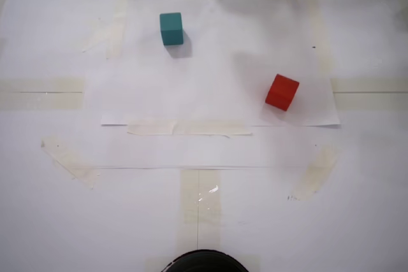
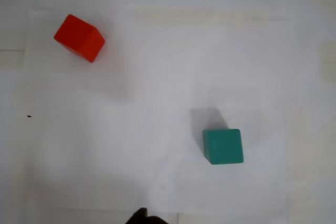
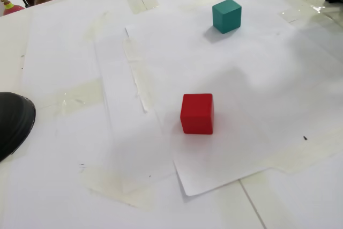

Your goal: Put the red cube on the top of the blue cube.

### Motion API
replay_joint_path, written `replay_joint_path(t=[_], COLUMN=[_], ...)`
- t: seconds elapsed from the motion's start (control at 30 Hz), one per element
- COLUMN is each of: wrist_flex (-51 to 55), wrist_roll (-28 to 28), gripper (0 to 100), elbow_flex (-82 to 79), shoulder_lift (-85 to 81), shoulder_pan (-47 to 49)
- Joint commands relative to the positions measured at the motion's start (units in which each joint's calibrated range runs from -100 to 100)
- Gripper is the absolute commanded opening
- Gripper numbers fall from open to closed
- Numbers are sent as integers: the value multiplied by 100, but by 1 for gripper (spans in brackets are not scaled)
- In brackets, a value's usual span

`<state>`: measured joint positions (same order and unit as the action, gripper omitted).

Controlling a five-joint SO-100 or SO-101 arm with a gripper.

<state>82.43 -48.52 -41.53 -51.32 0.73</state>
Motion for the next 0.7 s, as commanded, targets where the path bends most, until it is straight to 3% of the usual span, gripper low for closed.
replay_joint_path(t=[0.0,0.13,0.33,0.5,0.67], wrist_flex=[240,142,224,1749,1732], wrist_roll=[-615,-1216,-1392,-1514,-1519], gripper=[0,0,0,0,0], elbow_flex=[1597,2242,3367,6872,8433], shoulder_lift=[1330,2025,2969,5330,6772], shoulder_pan=[646,1267,1698,2016,2190])
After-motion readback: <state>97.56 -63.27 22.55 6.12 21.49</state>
